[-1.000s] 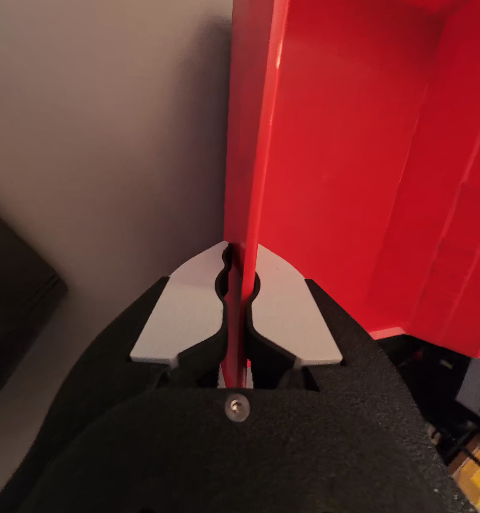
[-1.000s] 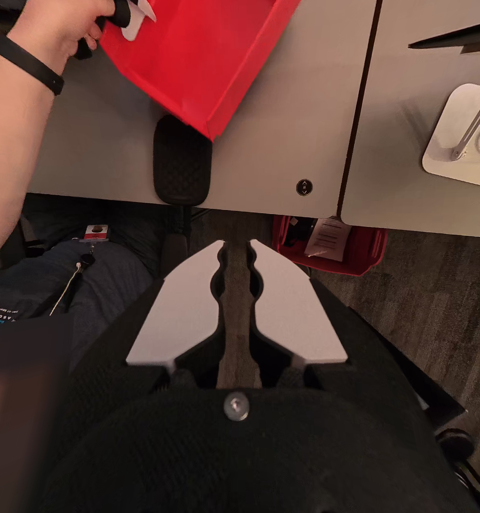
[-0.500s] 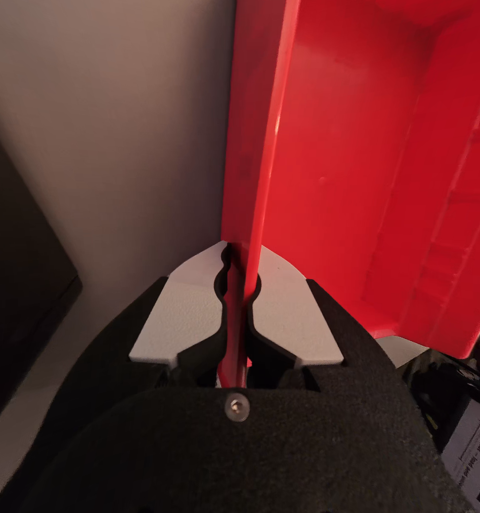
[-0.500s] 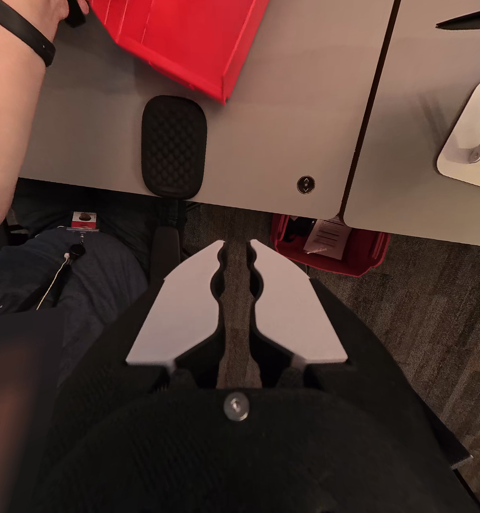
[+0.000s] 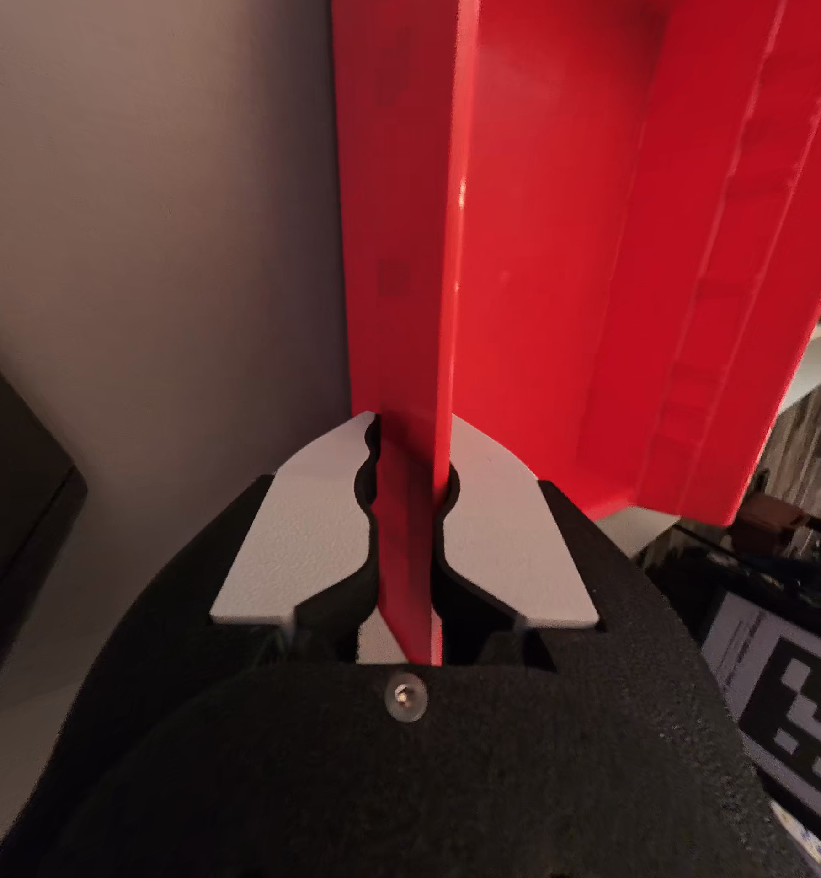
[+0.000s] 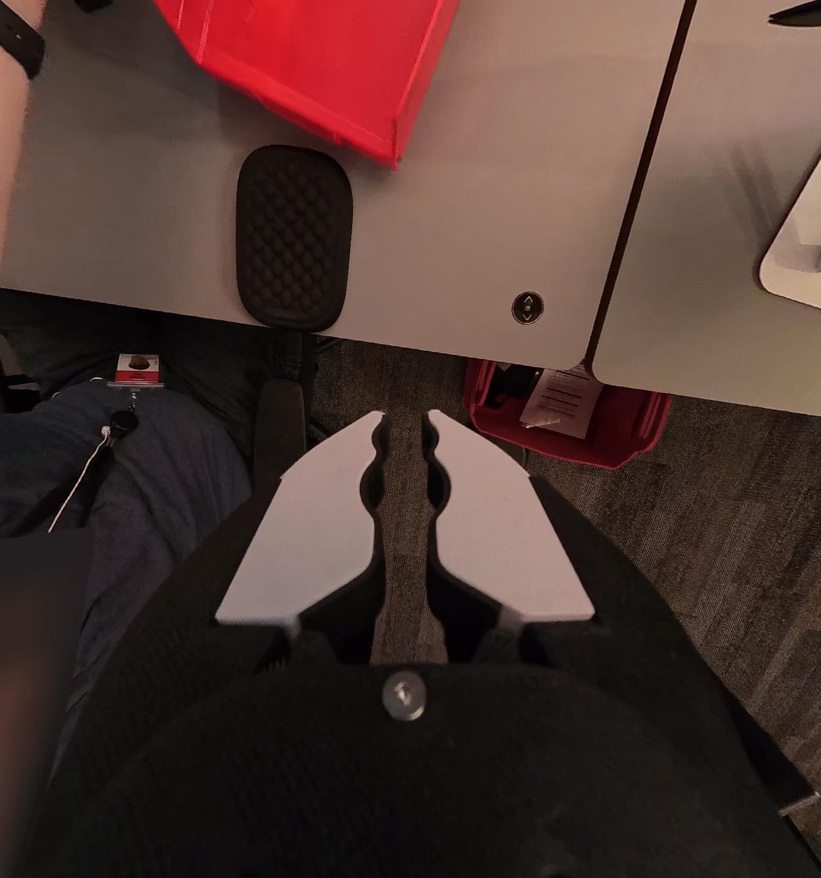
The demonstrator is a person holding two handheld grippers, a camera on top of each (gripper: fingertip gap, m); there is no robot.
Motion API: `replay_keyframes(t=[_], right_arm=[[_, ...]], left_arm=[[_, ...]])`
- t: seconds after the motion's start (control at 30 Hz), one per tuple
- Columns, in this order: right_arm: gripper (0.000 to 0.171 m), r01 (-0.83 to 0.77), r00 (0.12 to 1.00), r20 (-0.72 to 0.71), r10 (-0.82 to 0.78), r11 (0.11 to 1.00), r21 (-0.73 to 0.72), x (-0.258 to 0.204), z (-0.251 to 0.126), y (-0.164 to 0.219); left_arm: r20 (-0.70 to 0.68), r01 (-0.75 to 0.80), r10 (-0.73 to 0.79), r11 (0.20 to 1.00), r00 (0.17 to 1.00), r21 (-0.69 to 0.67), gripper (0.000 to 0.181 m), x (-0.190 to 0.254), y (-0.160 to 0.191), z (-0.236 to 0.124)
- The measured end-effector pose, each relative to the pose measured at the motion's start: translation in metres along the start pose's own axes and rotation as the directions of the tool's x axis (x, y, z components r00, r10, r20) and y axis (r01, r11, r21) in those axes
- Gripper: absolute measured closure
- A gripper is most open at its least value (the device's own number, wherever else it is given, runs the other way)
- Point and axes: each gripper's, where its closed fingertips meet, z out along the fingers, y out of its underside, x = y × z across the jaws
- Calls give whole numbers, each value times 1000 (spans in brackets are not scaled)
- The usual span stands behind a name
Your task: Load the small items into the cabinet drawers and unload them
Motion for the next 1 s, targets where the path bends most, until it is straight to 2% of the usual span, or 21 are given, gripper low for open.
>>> replay_keyframes(t=[0.3, 0.6, 0.9, 1.0], right_arm=[[157, 2, 1000, 16, -2, 1000, -3, -2, 6, -3], [157, 21, 1000, 20, -21, 1000, -10, -14, 10, -9], [157, 62, 997, 50, -63, 998, 9, -27, 33, -19], [157, 85, 995, 55, -87, 995, 43, -32, 50, -29]], left_arm=[[-21, -79, 77, 991, 997, -106, 158, 5, 23, -9], [-3, -155, 156, 979, 988, -135, 158, 14, 37, -4], [5, -314, 316, 946, 949, -83, 150, 20, 36, -12], [81, -401, 404, 914, 911, -55, 149, 13, 33, -25]])
